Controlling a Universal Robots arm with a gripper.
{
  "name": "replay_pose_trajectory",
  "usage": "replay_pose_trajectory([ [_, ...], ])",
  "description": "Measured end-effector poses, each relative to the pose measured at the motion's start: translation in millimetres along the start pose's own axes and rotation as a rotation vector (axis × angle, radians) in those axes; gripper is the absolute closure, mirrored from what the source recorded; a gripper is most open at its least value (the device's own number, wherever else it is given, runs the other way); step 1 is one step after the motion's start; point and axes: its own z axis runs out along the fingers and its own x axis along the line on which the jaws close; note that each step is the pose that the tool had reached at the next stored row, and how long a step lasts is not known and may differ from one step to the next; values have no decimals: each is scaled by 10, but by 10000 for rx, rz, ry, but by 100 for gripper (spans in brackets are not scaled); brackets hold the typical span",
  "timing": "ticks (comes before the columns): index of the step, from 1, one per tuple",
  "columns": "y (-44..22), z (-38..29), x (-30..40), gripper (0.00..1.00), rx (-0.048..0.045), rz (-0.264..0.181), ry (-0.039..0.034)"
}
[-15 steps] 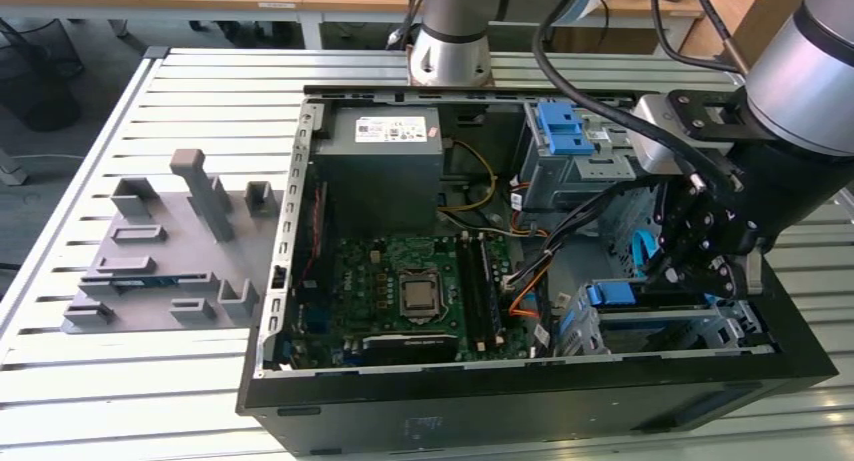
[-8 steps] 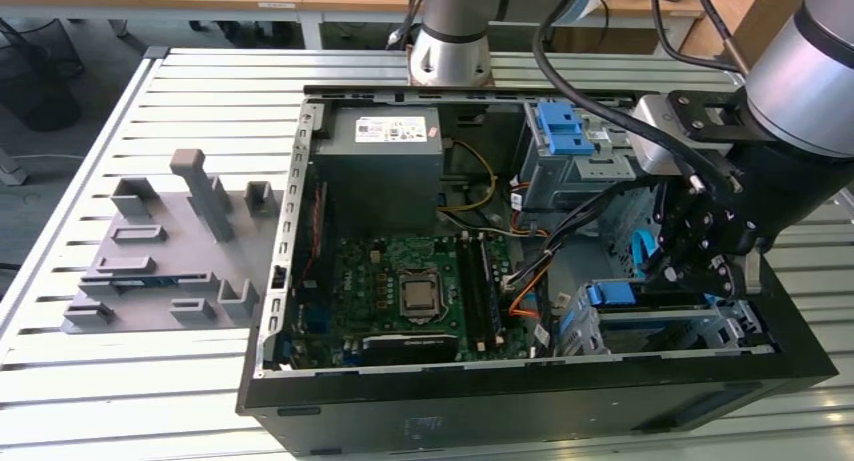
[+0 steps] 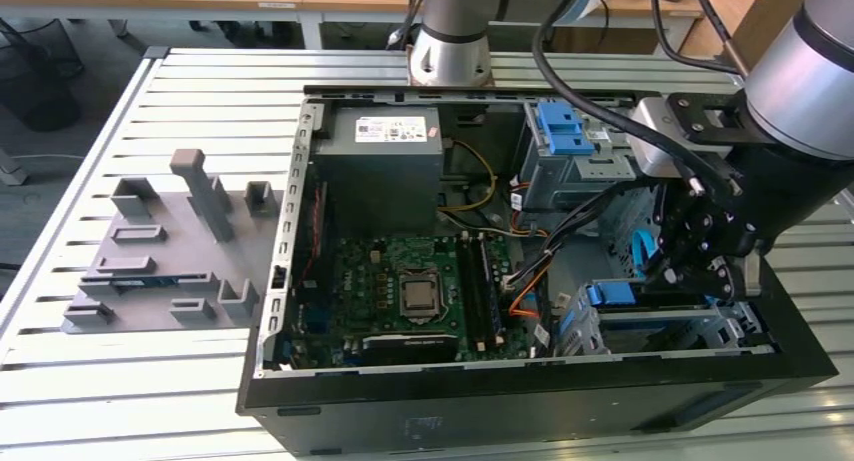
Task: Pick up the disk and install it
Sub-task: 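Insert the second disk wire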
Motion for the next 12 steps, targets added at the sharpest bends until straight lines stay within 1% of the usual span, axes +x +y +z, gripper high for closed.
replay_pose_trajectory([
  [12,-1,34,17,84,0,-1,-2],
])
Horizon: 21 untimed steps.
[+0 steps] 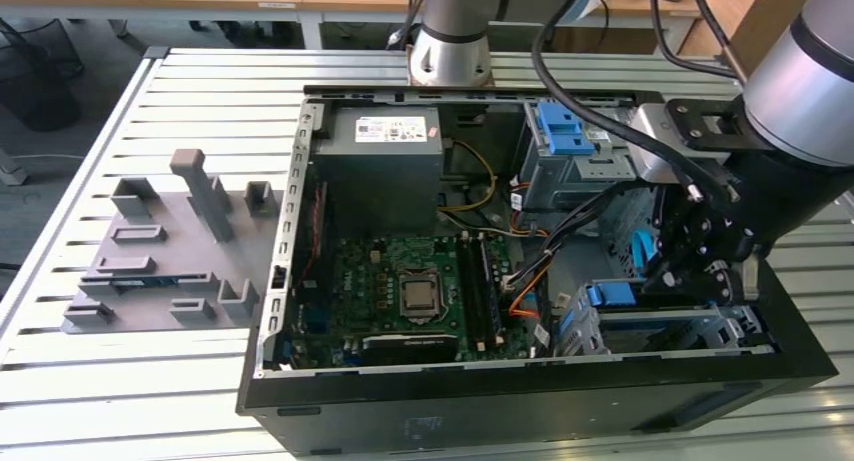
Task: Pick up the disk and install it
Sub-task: 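Insert the second disk wire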
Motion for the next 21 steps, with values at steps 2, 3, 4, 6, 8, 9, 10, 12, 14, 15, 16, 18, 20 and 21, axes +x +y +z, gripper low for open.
replay_pose_trajectory([
  [2,0,10,2,84,0,0,2],
  [3,0,14,3,84,0,0,5],
  [4,0,16,3,84,0,1,6],
  [6,0,17,4,84,0,0,5],
  [8,0,19,3,84,0,1,1],
  [9,0,19,3,84,0,0,2],
  [10,0,21,3,83,0,0,-2],
  [12,0,20,3,83,0,0,-4],
  [14,0,4,3,76,0,0,1],
  [15,0,-5,2,76,0,0,-2],
  [16,0,-19,2,76,0,0,0],
  [18,0,-46,1,76,0,0,0],
  [20,0,-73,0,76,0,0,0],
  [21,0,-86,0,76,0,0,0],
])
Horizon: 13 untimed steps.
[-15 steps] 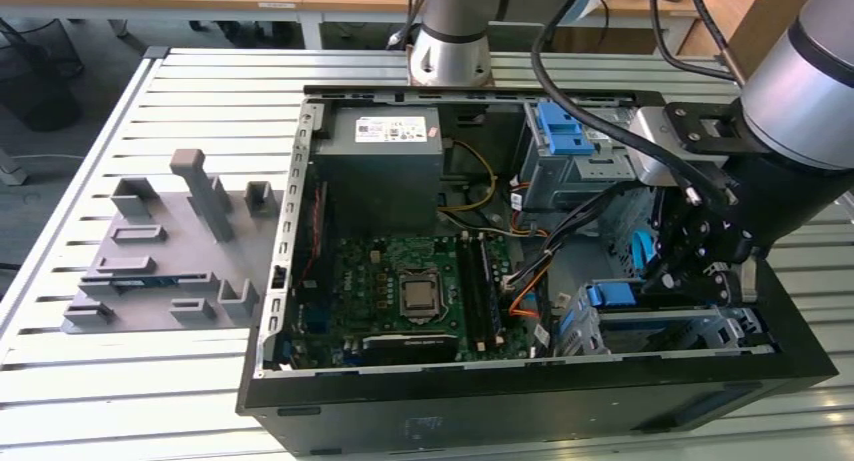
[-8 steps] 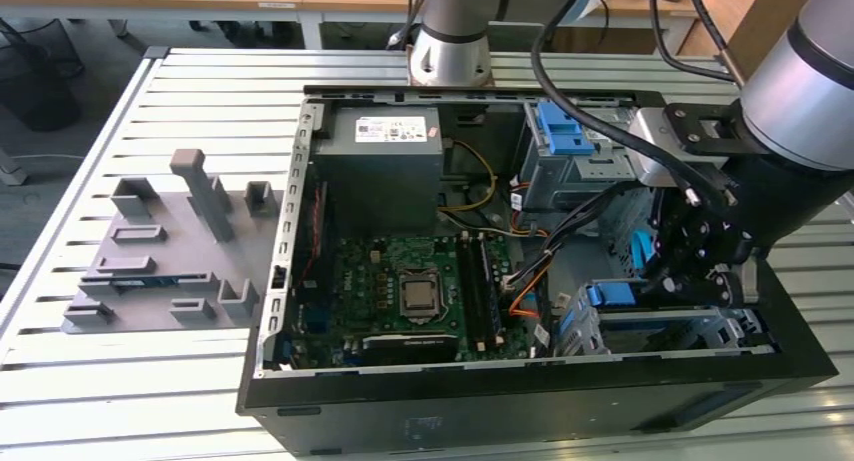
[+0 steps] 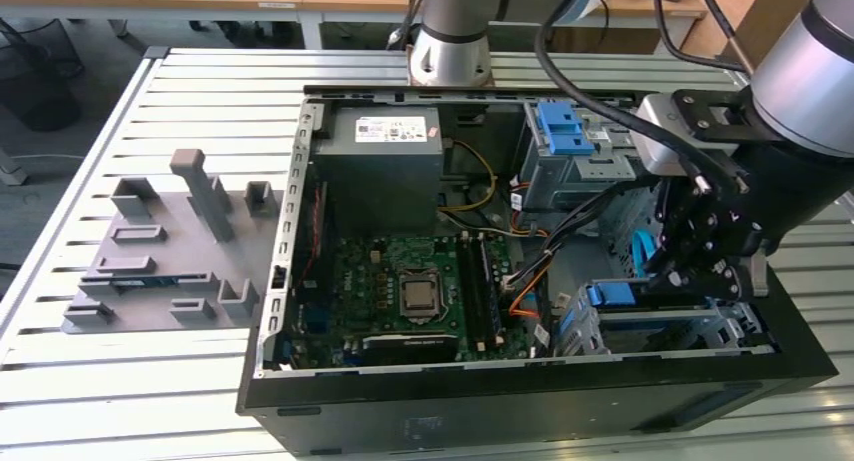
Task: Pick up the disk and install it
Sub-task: 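Insert the second disk wire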
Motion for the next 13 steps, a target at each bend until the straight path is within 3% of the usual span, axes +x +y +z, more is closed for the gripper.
replay_pose_trajectory([
  [8,0,-72,-2,76,0,0,-2],
  [13,0,-75,-2,89,0,0,-1],
])
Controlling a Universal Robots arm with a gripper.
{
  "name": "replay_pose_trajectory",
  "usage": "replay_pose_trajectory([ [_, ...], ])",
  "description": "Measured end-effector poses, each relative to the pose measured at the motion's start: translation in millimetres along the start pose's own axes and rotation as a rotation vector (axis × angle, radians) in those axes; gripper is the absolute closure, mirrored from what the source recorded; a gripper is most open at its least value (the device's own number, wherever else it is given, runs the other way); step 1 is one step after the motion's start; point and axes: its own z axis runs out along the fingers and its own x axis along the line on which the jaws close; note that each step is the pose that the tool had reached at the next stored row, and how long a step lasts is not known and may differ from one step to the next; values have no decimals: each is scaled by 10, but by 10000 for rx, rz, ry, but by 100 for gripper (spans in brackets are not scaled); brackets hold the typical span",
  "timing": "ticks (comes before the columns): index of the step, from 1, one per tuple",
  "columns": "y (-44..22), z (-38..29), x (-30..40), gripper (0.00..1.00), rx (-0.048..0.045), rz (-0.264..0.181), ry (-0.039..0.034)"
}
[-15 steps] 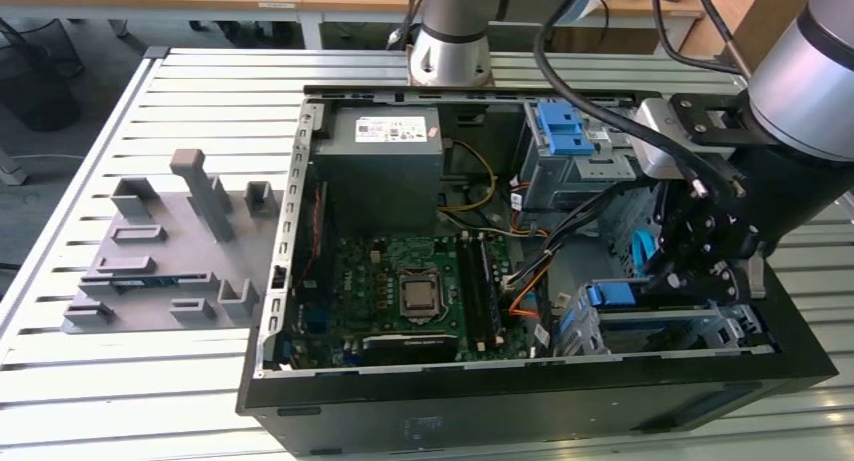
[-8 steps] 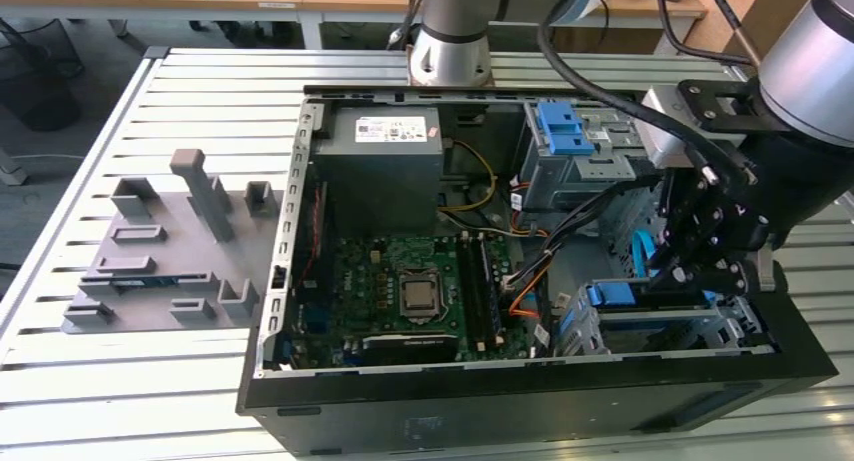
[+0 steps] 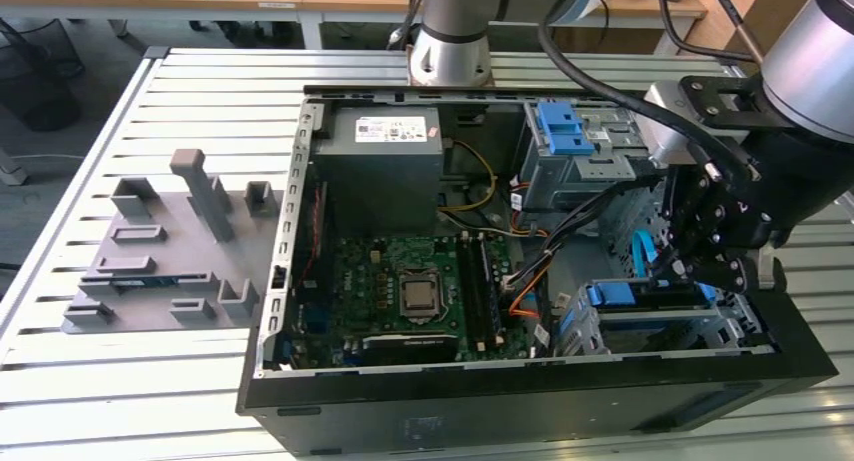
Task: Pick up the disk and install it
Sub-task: 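Insert the second disk wire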
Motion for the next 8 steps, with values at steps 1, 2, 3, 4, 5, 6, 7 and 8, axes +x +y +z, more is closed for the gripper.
replay_pose_trajectory([
  [1,0,0,0,89,0,0,-1],
  [2,0,-1,0,89,0,0,0],
  [3,0,-1,0,89,0,0,1],
  [4,0,-1,0,89,0,0,0],
  [5,0,-2,0,89,0,0,0],
  [6,0,-3,0,89,0,0,0],
  [7,0,-3,0,89,0,0,0],
  [8,0,-4,0,89,1,0,1],
])
